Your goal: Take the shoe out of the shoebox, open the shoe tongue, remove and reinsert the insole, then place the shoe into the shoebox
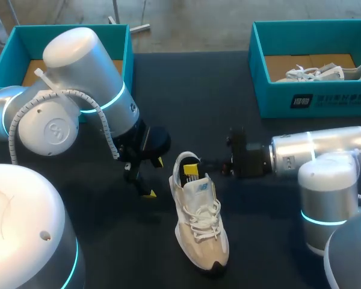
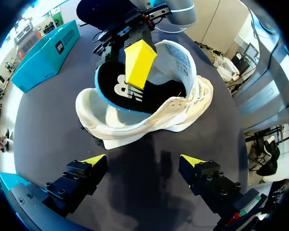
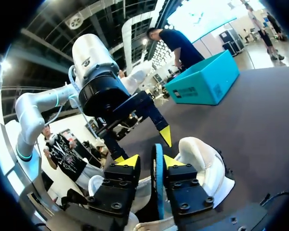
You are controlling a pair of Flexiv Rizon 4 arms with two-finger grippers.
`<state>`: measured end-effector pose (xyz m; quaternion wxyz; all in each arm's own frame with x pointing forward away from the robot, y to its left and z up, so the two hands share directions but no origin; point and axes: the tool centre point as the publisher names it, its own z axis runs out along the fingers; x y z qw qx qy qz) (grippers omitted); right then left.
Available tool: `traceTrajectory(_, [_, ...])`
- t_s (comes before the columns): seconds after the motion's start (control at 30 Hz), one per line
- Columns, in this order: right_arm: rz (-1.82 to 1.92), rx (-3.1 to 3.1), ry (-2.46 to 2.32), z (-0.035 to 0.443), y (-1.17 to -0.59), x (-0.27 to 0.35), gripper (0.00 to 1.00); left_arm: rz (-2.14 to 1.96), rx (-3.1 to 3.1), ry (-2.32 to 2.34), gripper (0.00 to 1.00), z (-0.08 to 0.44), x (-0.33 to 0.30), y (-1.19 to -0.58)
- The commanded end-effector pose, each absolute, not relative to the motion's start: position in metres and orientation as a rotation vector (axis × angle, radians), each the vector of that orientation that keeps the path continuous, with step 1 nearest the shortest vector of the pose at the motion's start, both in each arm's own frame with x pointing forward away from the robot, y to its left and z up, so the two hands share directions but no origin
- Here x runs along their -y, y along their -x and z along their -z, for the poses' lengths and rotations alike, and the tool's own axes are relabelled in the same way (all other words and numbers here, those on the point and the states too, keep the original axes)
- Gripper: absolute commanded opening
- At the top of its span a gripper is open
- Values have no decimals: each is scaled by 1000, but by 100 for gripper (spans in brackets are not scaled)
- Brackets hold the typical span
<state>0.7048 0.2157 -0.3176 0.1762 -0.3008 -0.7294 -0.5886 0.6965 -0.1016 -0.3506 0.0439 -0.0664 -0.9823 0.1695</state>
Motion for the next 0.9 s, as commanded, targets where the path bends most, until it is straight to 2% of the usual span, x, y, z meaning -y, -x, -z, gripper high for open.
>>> traceTrajectory(0.03, [1642,2067,875,323,-708,-220,0,-516,3004,202,100,351,102,-696])
traceTrajectory(0.63, [1484,2042,960,346,-695,-223,0,-516,3004,202,100,351,102,-696])
traceTrajectory(0.67, [1492,2047,959,344,-695,-223,11,-516,3004,202,100,351,102,-696])
traceTrajectory(0.7, [1501,2053,960,342,-696,-222,29,-516,3004,202,100,351,102,-696])
traceTrajectory(0.8, [1524,2076,956,335,-698,-220,58,-516,3004,202,100,351,102,-696])
traceTrajectory(0.9, [1535,2096,952,329,-699,-219,78,-516,3004,202,100,351,102,-696])
